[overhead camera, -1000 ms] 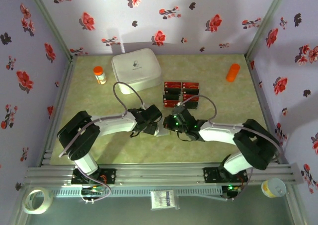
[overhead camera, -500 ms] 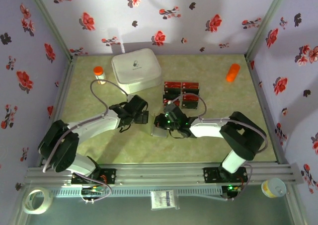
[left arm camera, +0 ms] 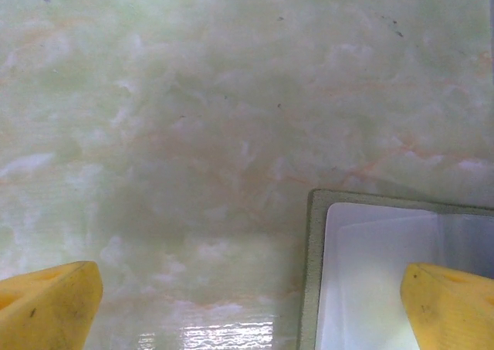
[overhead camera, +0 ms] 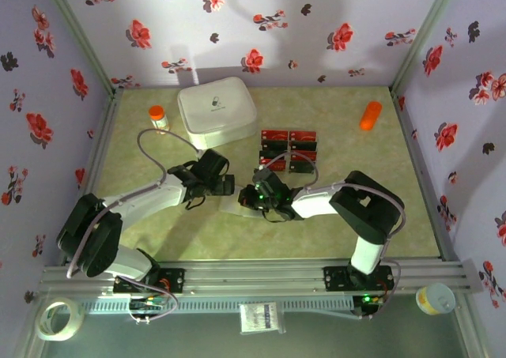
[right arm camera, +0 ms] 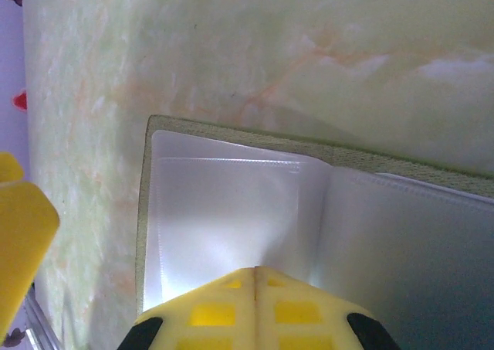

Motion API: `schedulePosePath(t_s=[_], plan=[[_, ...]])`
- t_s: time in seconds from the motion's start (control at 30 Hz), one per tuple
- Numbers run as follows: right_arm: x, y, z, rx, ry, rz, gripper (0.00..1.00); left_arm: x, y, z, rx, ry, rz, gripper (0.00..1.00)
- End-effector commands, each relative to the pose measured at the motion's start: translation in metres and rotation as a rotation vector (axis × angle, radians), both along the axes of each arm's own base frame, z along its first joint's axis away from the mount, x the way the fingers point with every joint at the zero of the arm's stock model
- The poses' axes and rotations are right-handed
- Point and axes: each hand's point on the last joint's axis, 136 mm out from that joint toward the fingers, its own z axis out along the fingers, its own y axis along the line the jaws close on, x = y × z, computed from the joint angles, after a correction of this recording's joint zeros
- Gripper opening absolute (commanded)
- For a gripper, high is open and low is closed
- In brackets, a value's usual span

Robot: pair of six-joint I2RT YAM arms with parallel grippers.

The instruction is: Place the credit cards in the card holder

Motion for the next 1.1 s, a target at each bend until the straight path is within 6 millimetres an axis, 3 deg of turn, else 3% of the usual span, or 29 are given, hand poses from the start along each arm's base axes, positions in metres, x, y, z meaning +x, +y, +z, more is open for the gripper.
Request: schedulePosePath(t_s=[0.0,0.3,0.43,0.57,0.77,1.07], plan=[[-0.007,0.002,-0.005,0.013,0.024,0.006,0.00,0.003,-0.007,-0.002,-0.017,0.015,-0.013,1.00],[-0.010,-0.001,0.016,0.043,-0.004,0.016,0.00,-0.007,-0.007,-0.044,0.042,0.113,-0.037,1.00],[-0.015,-0.015,0.019,0.014,-0.025,0.007,0.12,-0.015,0.002,-0.056,0.074,0.132,-0.026,1.00],[-0.019,-0.033,0.002,-0.045,-0.011,-0.009,0.14,-0.019,0.008,-0.060,0.089,0.138,-0.019,1.00],[-0.022,-0.052,-0.017,-0.070,0.012,-0.040,0.06,-0.024,0.018,-0.058,0.106,0.128,0.001,1.00],[-0.020,-0.042,0.007,-0.025,-0.007,-0.013,0.00,-0.019,0.022,-0.055,0.143,0.106,0.001,1.00]])
